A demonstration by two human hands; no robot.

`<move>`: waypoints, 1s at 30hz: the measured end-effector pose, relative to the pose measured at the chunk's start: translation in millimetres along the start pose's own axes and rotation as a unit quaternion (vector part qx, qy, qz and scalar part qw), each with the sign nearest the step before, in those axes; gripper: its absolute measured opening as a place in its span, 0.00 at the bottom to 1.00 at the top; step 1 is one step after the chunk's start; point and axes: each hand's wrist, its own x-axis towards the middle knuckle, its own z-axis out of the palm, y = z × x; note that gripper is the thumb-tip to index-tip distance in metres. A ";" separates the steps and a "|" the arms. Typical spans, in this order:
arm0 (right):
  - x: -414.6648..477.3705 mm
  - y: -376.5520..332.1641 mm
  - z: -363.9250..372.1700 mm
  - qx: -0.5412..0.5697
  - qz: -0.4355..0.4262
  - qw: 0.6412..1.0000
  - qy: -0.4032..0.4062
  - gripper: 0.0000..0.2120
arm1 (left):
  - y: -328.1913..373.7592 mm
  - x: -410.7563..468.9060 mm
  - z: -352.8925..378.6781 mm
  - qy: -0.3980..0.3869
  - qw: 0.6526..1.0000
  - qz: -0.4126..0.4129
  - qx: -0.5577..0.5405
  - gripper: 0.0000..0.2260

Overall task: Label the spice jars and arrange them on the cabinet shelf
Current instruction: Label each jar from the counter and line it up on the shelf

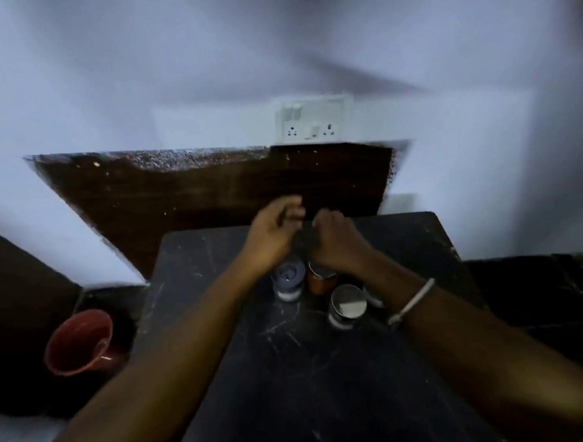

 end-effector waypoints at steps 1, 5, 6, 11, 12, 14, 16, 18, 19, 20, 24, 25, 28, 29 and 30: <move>-2.5 17.3 24.5 -0.060 0.049 0.996 -0.039 0.37 | -28.3 -9.1 10.6 -0.024 0.998 -0.047 0.019 0.16; -22.7 64.9 98.3 -0.145 0.131 0.977 -0.089 0.50 | -105.0 -38.1 39.8 -0.125 0.984 -0.112 0.062 0.19; -26.5 72.3 107.7 -0.153 0.127 0.975 -0.096 0.47 | -114.2 -42.8 45.3 -0.142 0.978 -0.129 0.084 0.20; -30.4 86.8 117.5 -0.172 0.086 0.979 -0.071 0.35 | -131.1 -49.1 60.1 -0.197 0.967 -0.123 0.108 0.22; -30.4 86.1 115.1 -0.164 0.081 0.980 -0.072 0.35 | -129.7 -49.6 60.8 -0.204 0.967 -0.115 0.102 0.22; -26.9 82.4 104.6 -0.126 0.074 0.986 -0.080 0.35 | -121.7 -50.2 59.9 -0.215 0.968 -0.103 0.082 0.23; -22.0 72.0 82.5 -0.040 0.069 0.994 -0.078 0.37 | -106.2 -51.9 52.8 -0.227 0.968 -0.099 0.035 0.24; -19.0 55.2 46.6 0.069 0.056 0.993 -0.076 0.39 | -84.0 -51.5 39.2 -0.214 0.969 -0.111 -0.049 0.25; -19.0 45.5 25.8 0.105 0.045 0.991 -0.073 0.38 | -69.0 -50.4 30.2 -0.201 0.970 -0.104 -0.083 0.25; -20.6 34.5 1.9 0.125 0.030 0.990 -0.061 0.35 | -49.4 -48.5 20.0 -0.188 0.974 -0.082 -0.099 0.25; -44.3 -15.1 -76.6 0.237 -0.059 0.969 0.036 0.29 | 33.2 -46.6 -14.4 -0.139 0.976 0.017 -0.167 0.24; -53.3 -28.8 -92.7 0.291 -0.091 0.950 0.071 0.27 | 55.3 -47.4 -22.5 -0.119 0.975 0.039 -0.183 0.24; -81.1 -56.5 -115.6 0.455 -0.156 0.867 0.133 0.21 | 108.7 -55.1 -37.2 -0.092 0.969 0.089 -0.212 0.24; -90.4 -62.9 -118.1 0.494 -0.168 0.840 0.146 0.19 | 122.7 -58.4 -39.8 -0.092 0.966 0.098 -0.221 0.25; -99.0 -69.0 -121.6 0.526 -0.183 0.815 0.161 0.17 | 137.2 -61.5 -42.3 -0.091 0.964 0.105 -0.224 0.26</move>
